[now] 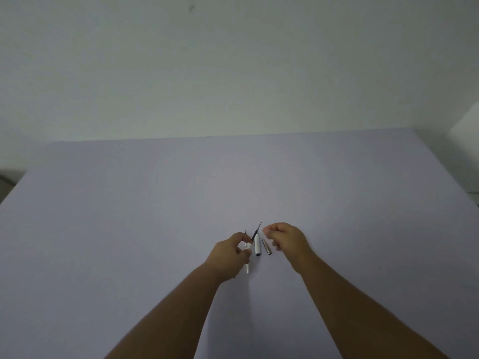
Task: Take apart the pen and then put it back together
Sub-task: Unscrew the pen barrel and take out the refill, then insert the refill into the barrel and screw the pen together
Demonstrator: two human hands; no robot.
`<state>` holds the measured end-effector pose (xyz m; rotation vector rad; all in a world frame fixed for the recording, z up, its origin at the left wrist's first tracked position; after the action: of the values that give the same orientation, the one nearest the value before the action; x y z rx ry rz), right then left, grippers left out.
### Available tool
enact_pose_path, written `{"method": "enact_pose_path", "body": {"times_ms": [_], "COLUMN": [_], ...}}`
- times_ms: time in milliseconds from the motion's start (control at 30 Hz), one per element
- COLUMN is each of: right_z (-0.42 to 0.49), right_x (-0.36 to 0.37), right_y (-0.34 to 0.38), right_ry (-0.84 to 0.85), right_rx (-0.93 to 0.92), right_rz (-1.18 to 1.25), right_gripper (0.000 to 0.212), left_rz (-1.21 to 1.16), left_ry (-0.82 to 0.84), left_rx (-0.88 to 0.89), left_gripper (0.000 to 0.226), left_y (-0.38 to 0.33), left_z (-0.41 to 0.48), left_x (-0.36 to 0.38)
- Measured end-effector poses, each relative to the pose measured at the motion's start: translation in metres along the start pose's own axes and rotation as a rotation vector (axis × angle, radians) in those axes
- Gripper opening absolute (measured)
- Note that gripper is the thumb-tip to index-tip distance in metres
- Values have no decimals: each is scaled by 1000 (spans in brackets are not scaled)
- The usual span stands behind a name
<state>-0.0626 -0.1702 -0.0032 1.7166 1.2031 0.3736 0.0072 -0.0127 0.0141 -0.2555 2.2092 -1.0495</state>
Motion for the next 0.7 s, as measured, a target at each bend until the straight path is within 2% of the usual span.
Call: {"method": "enact_pose_path", "body": {"times_ms": [67,167,233,367,433,567,700], "right_z": [-3,-3,0,11,13,15,16], "right_x": [4,10,9,-9,-17,-15,-9], "right_y": [5,6,9,10,6,-3,-8], "right_ry": [80,117,54,-189,-246,-168,-146], "right_rx": [39,55,66,80,71,62,68], "right_rz": [97,95,135,270,94,-403,-504], "right_gripper": [6,11,10,23,27,29,29], "left_rz": [-5,-10,20,82,80,76,91], "left_ry": [-1,-6,1,0,-4,-18,-48], "left_rx": [8,17,23,23,9,-18,-12], "left_gripper": [16,20,21,24,28,35,32], "left_y": [-2,-4,-2,5,8,14,14], "left_z": [0,0,0,0,0,3,6], "left_x": [1,3,3,1,-1,-3,-5]}}
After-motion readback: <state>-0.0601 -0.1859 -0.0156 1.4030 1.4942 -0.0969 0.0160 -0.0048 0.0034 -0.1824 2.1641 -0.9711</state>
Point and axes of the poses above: each hand's wrist, its own z-axis towards the middle knuckle, its own x-axis out of the palm, y = z × x, the point moved 4 cm from there along z, towards the middle knuckle, and after that the axes turned 3 degrees about x, right-handed, at the moved point
